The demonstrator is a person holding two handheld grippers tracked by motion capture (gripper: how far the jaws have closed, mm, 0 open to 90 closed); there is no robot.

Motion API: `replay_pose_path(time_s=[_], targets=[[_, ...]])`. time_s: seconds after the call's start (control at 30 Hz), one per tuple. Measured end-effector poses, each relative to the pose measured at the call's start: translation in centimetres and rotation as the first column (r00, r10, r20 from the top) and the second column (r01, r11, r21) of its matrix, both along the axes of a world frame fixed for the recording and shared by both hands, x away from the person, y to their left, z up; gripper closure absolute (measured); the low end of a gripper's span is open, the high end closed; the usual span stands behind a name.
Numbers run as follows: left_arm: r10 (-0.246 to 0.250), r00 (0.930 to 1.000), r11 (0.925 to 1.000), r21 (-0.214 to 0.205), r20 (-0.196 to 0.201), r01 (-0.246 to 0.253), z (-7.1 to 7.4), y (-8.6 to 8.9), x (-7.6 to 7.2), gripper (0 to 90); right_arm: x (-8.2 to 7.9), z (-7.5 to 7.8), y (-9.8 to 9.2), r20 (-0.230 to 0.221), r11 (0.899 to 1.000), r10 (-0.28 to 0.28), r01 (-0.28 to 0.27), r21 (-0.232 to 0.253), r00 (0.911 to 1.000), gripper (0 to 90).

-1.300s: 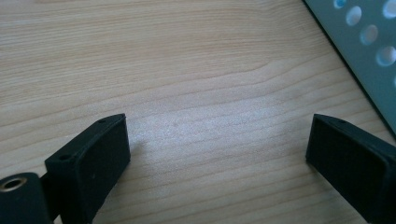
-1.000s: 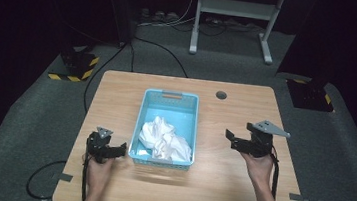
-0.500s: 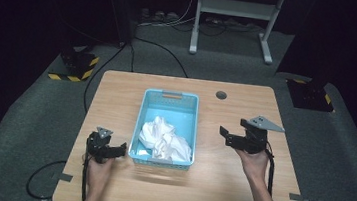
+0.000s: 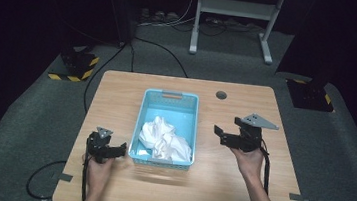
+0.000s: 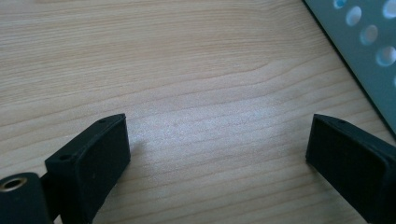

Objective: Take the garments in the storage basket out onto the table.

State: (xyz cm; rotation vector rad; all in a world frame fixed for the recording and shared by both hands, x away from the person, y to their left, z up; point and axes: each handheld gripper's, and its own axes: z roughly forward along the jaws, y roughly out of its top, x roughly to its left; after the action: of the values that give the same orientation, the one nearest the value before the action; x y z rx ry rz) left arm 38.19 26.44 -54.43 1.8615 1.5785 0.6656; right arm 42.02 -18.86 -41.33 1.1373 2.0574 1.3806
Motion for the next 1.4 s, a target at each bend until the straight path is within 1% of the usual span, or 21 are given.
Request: replay_pose_path(time_s=[0.4, 0.67, 0.83, 1.0, 1.17, 1.4], targets=[[0.0, 1.0, 1.0, 0.0, 0.0, 0.0, 0.0, 0.0, 0.0, 6.4, 0.0, -0.1, 1.1, -0.007, 1.0, 0.028, -0.028, 0.012, 0.9996, 12.5], [0.0, 1.0, 1.0, 0.0, 0.0, 0.0, 0.0, 0.0, 0.0, 6.4, 0.1, -0.2, 1.8, -0.013, 0.999, 0.05, -0.05, 0.011, 0.9987, 12.4], [0.0, 1.0, 1.0, 0.0, 0.0, 0.0, 0.0, 0.0, 0.0, 6.4, 0.1, -0.2, 2.3, -0.014, 0.998, 0.061, -0.061, 0.004, 0.9981, 12.0], [0.0, 1.0, 1.0, 0.0, 0.001, 0.0, 0.0, 0.0, 0.0, 6.4, 0.1, 0.0, 3.1, 0.0, 0.997, 0.072, -0.072, -0.007, 0.9974, 12.0], [0.0, 1.0, 1.0, -0.001, 0.0, 0.0, 0.0, 0.0, 0.0, 6.4, 0.1, -0.1, 3.8, 0.0, 0.996, 0.084, -0.084, -0.009, 0.9964, 12.0], [0.0, 1.0, 1.0, -0.001, 0.0, 0.0, 0.0, 0.0, 0.0, 6.4, 0.0, -0.1, 5.0, -0.001, 0.994, 0.107, -0.107, -0.029, 0.9942, 11.6]])
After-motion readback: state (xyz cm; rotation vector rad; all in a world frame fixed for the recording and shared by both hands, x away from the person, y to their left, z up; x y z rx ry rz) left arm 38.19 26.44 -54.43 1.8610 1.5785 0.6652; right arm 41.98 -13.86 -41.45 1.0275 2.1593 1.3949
